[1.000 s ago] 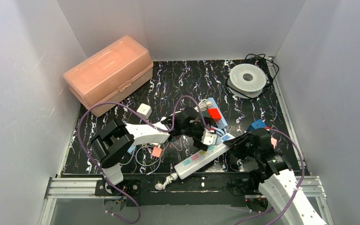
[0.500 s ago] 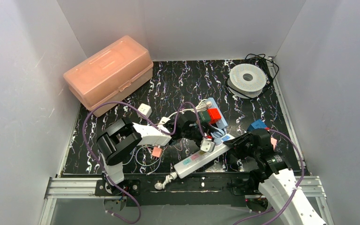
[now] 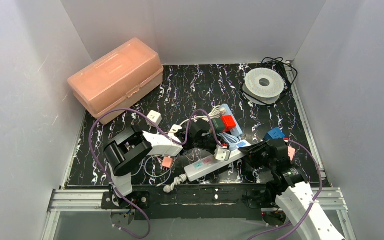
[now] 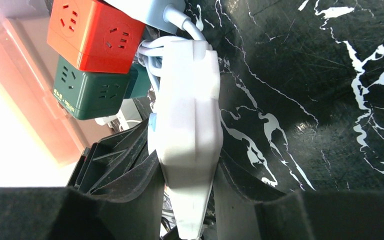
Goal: Pull the plug off the socket
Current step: Remove the plug from the socket.
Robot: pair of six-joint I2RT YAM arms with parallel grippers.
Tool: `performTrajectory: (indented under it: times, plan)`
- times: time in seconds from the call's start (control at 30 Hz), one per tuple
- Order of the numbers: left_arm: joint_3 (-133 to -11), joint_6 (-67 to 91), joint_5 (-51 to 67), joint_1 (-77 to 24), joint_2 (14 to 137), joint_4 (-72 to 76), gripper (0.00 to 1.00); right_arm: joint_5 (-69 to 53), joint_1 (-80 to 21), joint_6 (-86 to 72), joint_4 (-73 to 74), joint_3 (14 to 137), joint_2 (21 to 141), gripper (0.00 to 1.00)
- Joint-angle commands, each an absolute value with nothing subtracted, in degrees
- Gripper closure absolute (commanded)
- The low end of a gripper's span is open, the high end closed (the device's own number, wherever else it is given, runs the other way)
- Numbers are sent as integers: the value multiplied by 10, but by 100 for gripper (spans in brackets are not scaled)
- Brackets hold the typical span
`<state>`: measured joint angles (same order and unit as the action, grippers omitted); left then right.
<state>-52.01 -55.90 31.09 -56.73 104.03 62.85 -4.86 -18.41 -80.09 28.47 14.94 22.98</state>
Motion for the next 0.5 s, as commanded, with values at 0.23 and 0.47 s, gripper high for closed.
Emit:
performTrajectory:
  times: [0.23, 0.47]
  plan:
    - [-561, -525, 280, -582, 1051, 728, 100, -72, -186, -845, 190, 145, 226, 99]
    - [-567, -507, 266, -583, 1042, 768, 100, -56, -186, -845, 225, 152, 228, 99]
